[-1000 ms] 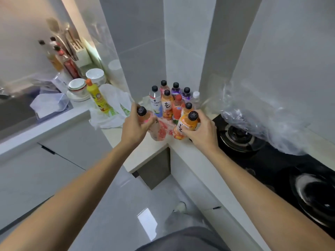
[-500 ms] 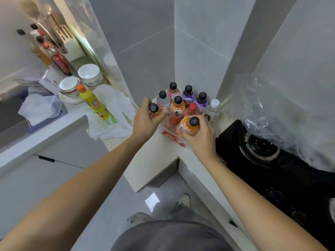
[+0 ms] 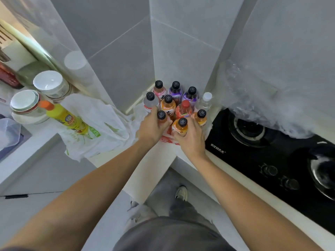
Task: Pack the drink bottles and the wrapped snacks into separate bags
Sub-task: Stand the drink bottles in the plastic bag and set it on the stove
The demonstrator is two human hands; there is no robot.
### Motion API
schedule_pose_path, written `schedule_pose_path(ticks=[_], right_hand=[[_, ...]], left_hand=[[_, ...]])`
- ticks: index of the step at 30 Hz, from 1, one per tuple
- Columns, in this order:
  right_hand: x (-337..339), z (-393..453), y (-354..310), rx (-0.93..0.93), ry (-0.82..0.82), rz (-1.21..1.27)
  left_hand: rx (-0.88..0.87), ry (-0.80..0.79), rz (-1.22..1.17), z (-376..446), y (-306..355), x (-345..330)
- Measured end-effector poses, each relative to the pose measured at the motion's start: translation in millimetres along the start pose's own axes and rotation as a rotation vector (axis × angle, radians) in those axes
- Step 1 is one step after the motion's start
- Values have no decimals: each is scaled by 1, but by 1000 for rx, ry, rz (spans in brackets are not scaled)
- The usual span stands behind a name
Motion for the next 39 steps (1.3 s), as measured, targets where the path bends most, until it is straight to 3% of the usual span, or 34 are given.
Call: schedule_pose_path(ticks=[10, 16, 20, 23, 27, 33, 36, 39], right_hand=[[3, -6, -9, -36, 103, -189], [35, -5, 1, -65, 340, -59], [43, 8, 51, -381, 429, -57], [35, 22, 85, -631, 292, -68], [21, 36, 103, -728, 131, -39], [3, 30, 124, -1158, 76, 303], [2, 29, 125, -1234, 78, 409], [15, 40, 121, -1214, 228, 460]], left_hand=[[-159, -73, -46, 6, -6, 14], [-97, 115, -192, 13, -30, 51], [126, 182, -176, 37, -55, 57], [188, 116, -101, 59, -59, 52], [360, -15, -217, 77, -56, 46], [522, -187, -338, 95, -65, 33], [522, -179, -371, 104, -61, 30], [523, -115, -364, 116, -60, 33]])
Point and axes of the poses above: each hand's wrist, its own z-axis towards the middle knuckle, its own x-axis out of the back of the hand, y = z × x, the point moved 5 cm from there along z, towards the middle knuckle, and after that the axes turned 11 degrees about y, right-handed, at the moved point
